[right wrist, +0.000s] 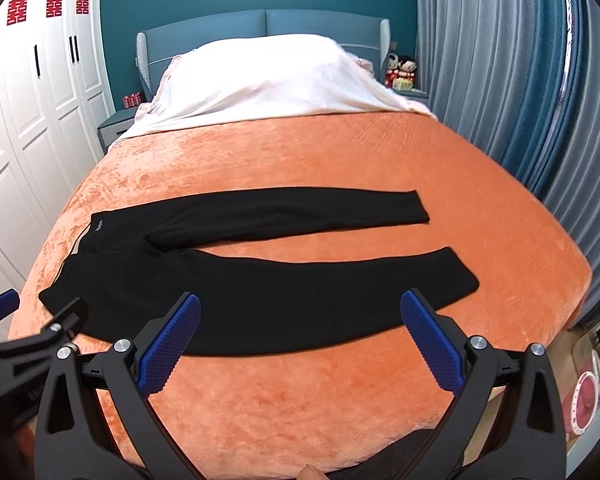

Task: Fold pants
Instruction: 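Grasp the waistband with the left gripper while the right gripper grasps a pant leg hem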

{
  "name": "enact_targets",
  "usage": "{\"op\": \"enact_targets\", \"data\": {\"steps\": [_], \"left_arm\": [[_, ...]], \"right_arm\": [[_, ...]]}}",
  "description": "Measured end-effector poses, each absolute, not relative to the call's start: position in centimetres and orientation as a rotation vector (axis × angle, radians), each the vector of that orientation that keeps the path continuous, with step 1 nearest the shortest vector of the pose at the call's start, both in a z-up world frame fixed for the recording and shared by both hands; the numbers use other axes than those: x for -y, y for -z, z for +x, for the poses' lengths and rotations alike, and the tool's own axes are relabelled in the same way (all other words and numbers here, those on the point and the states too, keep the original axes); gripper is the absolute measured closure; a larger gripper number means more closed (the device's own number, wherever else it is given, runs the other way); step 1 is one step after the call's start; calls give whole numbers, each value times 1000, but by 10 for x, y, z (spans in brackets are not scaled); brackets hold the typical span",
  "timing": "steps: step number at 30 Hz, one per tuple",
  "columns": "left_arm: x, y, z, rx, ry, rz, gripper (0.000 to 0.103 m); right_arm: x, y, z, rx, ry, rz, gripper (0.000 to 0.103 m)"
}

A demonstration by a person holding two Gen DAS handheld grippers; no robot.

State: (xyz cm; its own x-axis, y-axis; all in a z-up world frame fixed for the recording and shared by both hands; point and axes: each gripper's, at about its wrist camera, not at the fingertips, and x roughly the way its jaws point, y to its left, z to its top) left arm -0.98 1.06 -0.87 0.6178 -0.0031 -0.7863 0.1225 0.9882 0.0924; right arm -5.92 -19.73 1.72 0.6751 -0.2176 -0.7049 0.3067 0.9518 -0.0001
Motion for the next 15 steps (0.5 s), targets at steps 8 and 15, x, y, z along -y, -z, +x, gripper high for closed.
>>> {"op": "enact_targets", "data": {"steps": [8,15], "left_arm": [[-105,52,99,-937,-21,-84,11],[-163,108,256,-1019,-123,27,11]], "right_arm": [[291,34,3,-839,287,155,5],[430,95,108,-882,424,224,5]]}}
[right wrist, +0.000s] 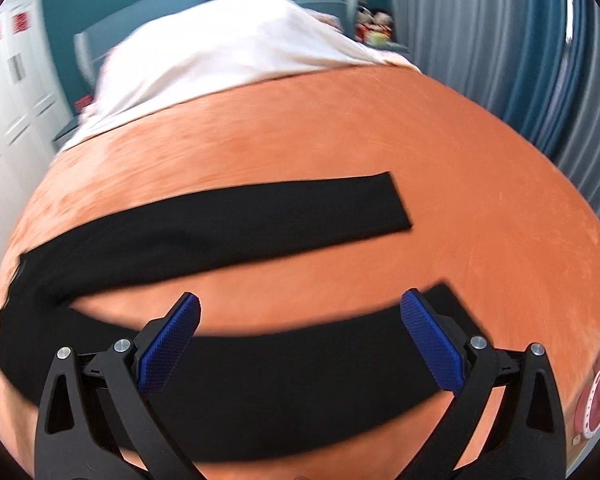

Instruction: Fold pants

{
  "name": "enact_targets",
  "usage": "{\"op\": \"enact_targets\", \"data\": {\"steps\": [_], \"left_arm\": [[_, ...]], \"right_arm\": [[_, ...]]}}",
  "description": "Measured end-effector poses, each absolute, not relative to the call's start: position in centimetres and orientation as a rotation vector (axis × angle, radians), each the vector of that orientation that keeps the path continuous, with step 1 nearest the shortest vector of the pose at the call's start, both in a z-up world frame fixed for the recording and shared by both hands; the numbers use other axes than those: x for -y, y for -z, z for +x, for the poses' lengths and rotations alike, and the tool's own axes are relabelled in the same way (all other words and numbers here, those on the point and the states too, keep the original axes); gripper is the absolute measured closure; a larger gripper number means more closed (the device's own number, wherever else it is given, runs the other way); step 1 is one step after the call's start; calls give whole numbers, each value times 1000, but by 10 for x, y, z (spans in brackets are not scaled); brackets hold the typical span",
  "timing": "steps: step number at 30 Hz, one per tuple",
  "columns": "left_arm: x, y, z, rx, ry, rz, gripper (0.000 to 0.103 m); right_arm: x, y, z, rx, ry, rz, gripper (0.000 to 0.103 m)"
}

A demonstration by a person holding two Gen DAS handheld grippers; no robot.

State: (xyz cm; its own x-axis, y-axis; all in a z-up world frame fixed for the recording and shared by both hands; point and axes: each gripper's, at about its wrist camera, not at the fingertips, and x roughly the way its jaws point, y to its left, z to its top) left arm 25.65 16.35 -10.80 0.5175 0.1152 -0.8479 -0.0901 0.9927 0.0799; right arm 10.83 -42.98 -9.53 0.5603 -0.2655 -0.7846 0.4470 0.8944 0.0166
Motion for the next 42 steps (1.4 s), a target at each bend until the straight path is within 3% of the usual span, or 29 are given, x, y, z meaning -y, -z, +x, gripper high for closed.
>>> {"op": "enact_targets", "data": {"steps": [4,9,16,20,21,23,24,25,26,27,28,29,31,33,42], "left_arm": [[-198,149,344,-1077,-245,125,11],[-267,185,414,-1151,-329,-103,11],[-295,219,455,-1202,-337,-109,10],[-299,226,465,-1190,-301,-118,5],[-301,227,468,-1191,-285,-139,5],[-301,226,473,-1183,-268,-144,6],[-298,224,473,-1174,-259,-138,10],[-294,222,475,-1167,-247,-128,21],[-289,219,476,-1162,-223,-119,27],[-283,217,477,-1169,-193,-111,45],[-277,217,479,-1179,-154,-110,70],[-271,218,481,-1194,-120,-113,83],[-256,215,480,-1215,-117,-42,93],[-253,203,476,-1201,-93,-36,99],[-278,88,372,-1005,81,-197,100]], "right_arm": [[496,128,166,-898,519,196,5],[552,161,216,-927,539,336,5],[570,213,282,-1068,555,247,5],[561,234,296,-1077,533,232,5],[558,233,296,-1057,530,231,8],[556,233,294,-1033,511,249,25],[556,232,293,-1019,491,264,43],[556,230,292,-1017,472,278,62],[554,229,292,-1018,460,286,68],[552,227,291,-1017,444,288,79],[548,225,290,-1020,430,281,87],[545,223,291,-1024,427,268,88],[541,216,285,-1018,420,268,90],[542,203,276,-994,416,282,91],[522,110,208,-819,254,305,91]]}}
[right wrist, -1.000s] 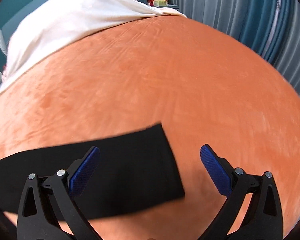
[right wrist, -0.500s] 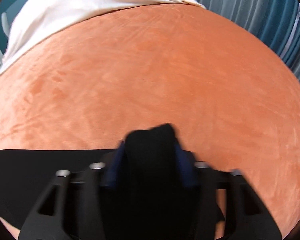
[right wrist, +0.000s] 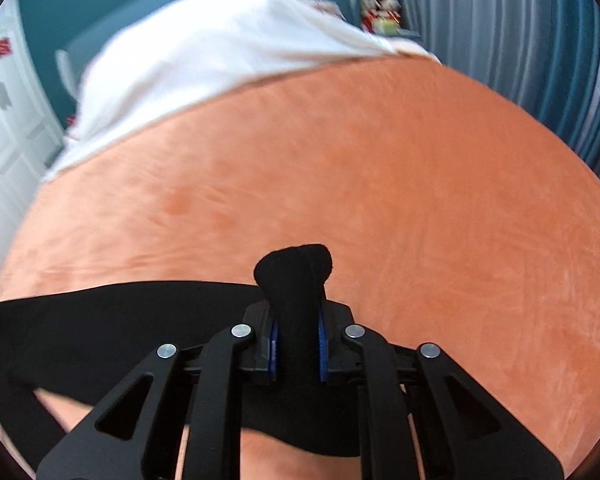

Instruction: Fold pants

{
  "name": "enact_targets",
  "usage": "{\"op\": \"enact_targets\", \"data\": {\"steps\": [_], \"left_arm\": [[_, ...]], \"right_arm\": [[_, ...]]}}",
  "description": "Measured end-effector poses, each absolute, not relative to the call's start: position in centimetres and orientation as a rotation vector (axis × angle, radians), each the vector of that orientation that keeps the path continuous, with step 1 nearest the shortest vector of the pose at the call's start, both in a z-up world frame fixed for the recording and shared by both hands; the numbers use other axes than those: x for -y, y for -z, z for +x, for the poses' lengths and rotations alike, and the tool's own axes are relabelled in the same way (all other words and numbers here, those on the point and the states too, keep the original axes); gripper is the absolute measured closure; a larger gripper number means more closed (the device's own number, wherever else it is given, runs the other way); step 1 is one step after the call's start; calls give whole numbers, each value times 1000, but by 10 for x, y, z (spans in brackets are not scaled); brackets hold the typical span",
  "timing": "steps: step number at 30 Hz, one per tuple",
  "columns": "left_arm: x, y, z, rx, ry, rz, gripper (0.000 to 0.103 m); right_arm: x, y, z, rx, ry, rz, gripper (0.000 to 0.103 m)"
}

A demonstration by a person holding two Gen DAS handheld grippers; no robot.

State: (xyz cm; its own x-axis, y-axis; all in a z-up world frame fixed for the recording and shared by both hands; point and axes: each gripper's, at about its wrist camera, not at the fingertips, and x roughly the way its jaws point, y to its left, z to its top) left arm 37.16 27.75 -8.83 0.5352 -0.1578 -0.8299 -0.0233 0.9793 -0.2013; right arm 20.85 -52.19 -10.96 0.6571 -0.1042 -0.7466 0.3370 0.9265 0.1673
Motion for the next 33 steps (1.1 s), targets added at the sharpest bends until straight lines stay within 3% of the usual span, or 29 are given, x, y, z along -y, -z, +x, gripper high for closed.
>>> {"op": "enact_targets", "data": {"steps": [6,10,14,18,19,20,21,22,25,30,32,33], "left_arm": [[-302,57,248,-995,144,-186,101],[-318,87,193,-1091,42,-68,103],[-341,151,168,-1250,-79,-54,103],[-334,166,156,-1256,-98,-142,103],[-329,162,157,-1236,-75,-166,99],[-319,155,161,-1215,-47,-194,82],[-312,152,164,-1203,-38,-214,41],[-307,149,171,-1187,-40,-231,9],[-291,146,189,-1145,-50,-247,6],[-286,188,219,-1281,-114,-304,6],[-294,207,226,-1334,-149,-393,11],[-298,214,228,-1336,-150,-455,19]], "right_arm": [[501,77,111,-792,133,225,91],[504,105,60,-903,145,212,90],[508,158,31,-1033,182,233,90],[496,180,23,-1060,205,239,89],[493,180,23,-1054,220,230,87],[492,180,24,-1051,228,227,87],[494,179,24,-1047,235,236,87],[495,179,25,-1044,243,244,87],[496,179,25,-1042,265,258,87],[493,174,28,-1026,292,277,86],[492,176,30,-1030,304,279,85],[491,176,30,-1031,309,278,85]]}}
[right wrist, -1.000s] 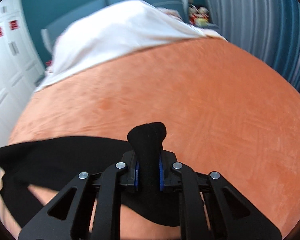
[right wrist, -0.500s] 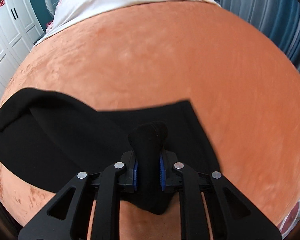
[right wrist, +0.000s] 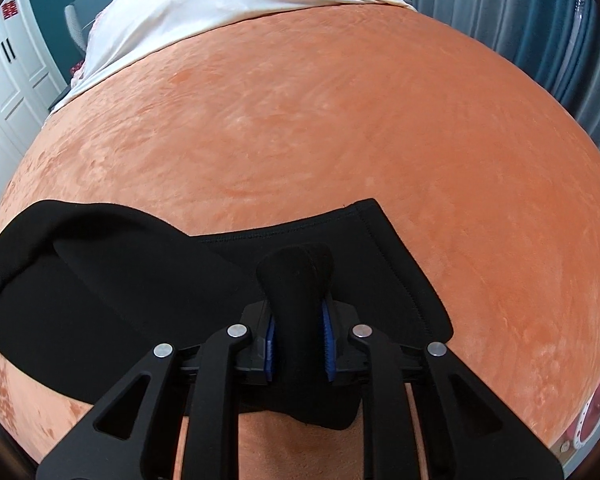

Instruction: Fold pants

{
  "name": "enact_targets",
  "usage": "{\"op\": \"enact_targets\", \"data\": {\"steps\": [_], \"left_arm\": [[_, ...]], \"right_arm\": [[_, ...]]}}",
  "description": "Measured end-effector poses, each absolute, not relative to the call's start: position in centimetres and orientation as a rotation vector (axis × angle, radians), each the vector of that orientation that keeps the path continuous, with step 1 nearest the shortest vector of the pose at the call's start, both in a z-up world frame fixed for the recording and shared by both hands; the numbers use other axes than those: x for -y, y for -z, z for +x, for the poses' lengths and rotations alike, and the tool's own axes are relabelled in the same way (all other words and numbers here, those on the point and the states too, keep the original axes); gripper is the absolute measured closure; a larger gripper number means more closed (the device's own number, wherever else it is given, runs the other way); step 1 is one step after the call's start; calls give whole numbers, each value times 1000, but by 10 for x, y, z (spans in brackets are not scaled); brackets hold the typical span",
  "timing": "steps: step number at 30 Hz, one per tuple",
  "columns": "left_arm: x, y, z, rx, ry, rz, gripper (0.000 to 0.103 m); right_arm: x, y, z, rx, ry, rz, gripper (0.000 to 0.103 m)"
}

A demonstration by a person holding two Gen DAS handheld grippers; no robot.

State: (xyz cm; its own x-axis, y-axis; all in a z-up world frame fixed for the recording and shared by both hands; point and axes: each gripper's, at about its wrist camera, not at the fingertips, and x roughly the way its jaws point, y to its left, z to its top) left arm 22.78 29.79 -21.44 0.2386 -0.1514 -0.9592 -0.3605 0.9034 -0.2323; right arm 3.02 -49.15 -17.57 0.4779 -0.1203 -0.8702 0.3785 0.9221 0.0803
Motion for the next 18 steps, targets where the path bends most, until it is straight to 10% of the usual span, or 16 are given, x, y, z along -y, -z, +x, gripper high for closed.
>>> {"op": "enact_targets", "data": {"steps": [3,12,18], "left_arm": [[-302,212,233,-1330,-145,-457,81],[-343,104,195,-1154,55,-314,90],[-353,179,167,-1361,-229,48,90]], "right_arm": [[488,176,32,-1038,328,267,85],[481,146,17,-928,318,249,88],[480,173,-1,-980,354,292,66]]}}
